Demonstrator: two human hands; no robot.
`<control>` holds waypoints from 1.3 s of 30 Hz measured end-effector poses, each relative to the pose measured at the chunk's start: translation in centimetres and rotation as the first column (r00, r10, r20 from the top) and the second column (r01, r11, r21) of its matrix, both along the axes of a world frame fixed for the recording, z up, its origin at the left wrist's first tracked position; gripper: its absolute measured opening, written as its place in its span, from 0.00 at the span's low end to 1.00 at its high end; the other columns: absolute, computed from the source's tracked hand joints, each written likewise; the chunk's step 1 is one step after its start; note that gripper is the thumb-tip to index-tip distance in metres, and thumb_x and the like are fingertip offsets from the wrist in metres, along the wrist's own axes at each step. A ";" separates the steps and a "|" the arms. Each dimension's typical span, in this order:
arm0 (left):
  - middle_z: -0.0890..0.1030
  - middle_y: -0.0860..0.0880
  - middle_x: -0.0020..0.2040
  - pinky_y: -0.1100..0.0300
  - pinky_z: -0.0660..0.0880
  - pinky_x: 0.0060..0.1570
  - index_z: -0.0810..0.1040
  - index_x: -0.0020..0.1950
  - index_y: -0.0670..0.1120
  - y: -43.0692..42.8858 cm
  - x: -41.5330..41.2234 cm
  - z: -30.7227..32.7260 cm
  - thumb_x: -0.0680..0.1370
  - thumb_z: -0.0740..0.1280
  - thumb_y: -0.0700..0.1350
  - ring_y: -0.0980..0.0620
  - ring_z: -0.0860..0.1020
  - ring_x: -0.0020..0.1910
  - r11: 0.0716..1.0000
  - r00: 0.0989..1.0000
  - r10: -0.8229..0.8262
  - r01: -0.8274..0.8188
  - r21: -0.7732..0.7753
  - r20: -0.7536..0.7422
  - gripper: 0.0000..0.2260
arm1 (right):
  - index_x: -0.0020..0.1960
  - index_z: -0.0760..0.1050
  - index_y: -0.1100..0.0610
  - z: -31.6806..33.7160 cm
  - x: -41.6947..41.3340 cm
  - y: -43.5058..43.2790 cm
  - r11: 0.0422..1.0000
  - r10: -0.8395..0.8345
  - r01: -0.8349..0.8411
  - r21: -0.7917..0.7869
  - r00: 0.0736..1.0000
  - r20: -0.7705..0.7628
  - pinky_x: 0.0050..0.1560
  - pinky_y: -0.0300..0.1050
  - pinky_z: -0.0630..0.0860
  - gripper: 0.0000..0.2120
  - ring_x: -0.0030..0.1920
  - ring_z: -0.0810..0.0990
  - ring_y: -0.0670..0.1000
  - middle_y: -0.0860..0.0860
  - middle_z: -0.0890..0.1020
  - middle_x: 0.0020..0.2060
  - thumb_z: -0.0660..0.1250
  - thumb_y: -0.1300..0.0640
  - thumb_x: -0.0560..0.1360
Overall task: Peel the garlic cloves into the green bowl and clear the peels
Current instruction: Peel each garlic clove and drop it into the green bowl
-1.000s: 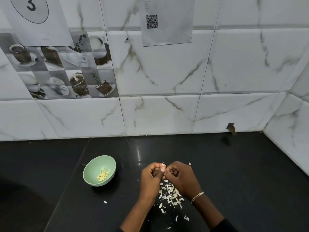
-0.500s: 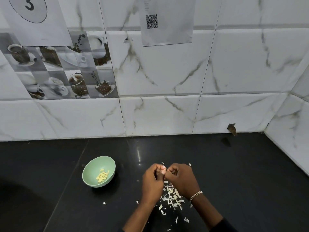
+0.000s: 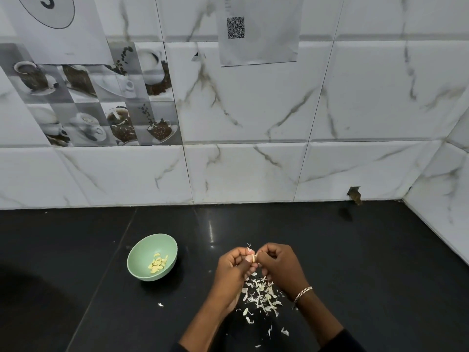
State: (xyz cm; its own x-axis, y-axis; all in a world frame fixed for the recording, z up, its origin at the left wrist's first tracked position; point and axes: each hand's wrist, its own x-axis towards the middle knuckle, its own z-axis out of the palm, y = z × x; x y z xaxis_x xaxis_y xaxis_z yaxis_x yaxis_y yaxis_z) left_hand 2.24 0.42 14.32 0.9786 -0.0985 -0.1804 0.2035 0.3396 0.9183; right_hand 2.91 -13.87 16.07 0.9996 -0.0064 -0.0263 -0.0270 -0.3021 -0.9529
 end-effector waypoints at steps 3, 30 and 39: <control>0.82 0.41 0.41 0.64 0.79 0.43 0.79 0.52 0.33 0.1 -0.3 -0.1 0.80 0.63 0.30 0.53 0.80 0.39 0.996 0.999 -0.031 0.029 -0.088 -0.013 0.05 | 0.36 0.79 0.63 0.1 0.0 0.1 0.999 0.002 -0.002 0.039 1.000 0.000 0.25 0.38 0.69 0.09 0.22 0.72 0.46 0.53 0.79 0.24 0.67 0.65 0.75; 0.83 0.35 0.42 0.60 0.79 0.39 0.77 0.53 0.35 1.1 -0.5 -0.9 0.76 0.69 0.29 0.44 0.82 0.38 0.998 0.998 0.063 -0.063 -0.032 0.006 0.08 | 0.55 0.76 0.58 0.0 -0.5 -0.4 0.980 0.099 -0.103 0.168 0.995 0.034 0.39 0.46 0.82 0.17 0.38 0.82 0.52 0.58 0.85 0.42 0.78 0.65 0.70; 0.83 0.39 0.38 0.60 0.78 0.39 0.75 0.54 0.36 0.7 -0.7 -0.5 0.76 0.67 0.27 0.44 0.80 0.38 0.995 0.995 0.093 -0.091 -0.045 0.046 0.09 | 0.55 0.72 0.56 -0.1 -0.8 -0.4 0.965 0.071 -0.076 0.252 0.997 0.028 0.45 0.55 0.82 0.22 0.39 0.83 0.56 0.60 0.85 0.40 0.79 0.59 0.68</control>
State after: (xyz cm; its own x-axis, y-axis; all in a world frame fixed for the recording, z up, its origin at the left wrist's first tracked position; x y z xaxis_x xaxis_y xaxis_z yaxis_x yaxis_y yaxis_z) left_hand 1.54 1.12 13.79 0.9914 -0.0141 -0.1302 0.1252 0.3941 0.9105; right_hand 2.15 -14.23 16.02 0.9974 0.0718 0.0013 0.0051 -0.0524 -0.9986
